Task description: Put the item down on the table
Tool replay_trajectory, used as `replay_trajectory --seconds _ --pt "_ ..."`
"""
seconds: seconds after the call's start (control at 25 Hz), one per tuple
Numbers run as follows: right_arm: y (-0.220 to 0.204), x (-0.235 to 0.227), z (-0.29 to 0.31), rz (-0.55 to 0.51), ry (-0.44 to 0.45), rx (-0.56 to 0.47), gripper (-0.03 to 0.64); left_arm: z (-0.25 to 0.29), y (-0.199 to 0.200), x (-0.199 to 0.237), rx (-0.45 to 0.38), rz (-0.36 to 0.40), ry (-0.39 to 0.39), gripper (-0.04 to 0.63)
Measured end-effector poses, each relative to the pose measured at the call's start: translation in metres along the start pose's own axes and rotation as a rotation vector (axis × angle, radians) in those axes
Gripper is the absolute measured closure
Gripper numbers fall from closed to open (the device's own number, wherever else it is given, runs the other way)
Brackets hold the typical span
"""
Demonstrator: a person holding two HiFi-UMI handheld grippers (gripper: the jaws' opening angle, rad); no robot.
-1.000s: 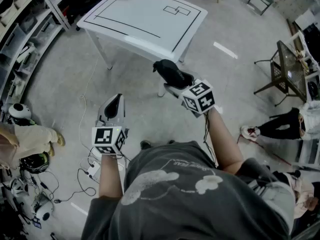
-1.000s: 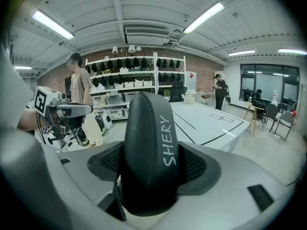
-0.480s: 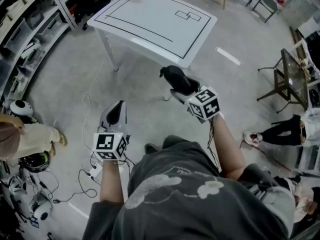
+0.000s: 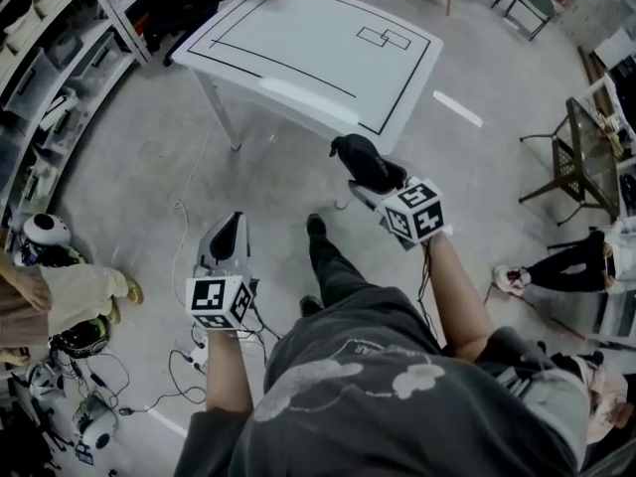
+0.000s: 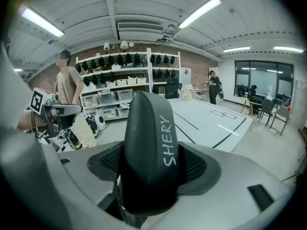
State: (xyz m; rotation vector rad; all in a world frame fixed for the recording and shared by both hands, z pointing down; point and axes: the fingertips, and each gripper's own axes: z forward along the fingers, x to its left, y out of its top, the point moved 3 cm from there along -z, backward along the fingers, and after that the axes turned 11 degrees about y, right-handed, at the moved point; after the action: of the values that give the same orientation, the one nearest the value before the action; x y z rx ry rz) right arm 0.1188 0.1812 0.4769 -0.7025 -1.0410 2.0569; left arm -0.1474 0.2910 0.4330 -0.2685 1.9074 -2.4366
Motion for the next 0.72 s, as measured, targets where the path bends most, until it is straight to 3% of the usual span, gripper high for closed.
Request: replay_trajectory --seconds 0.16,0.48,0.72 --pt "0.027 -0.036 0.046 -0.010 0.017 0.000 0.295 0.046 0.016 0.024 0.003 0.009 0.003 0.591" --pt "0.098 -0.152 0.138 -0.034 0.019 0.023 0.294 0.192 0.060 0.069 0.016 0.048 0.008 0.591" --pt "0.137 -0.221 0.187 -0.056 0.018 0.039 0.293 0.281 0.087 0.081 0.014 0.057 -0.005 0.591"
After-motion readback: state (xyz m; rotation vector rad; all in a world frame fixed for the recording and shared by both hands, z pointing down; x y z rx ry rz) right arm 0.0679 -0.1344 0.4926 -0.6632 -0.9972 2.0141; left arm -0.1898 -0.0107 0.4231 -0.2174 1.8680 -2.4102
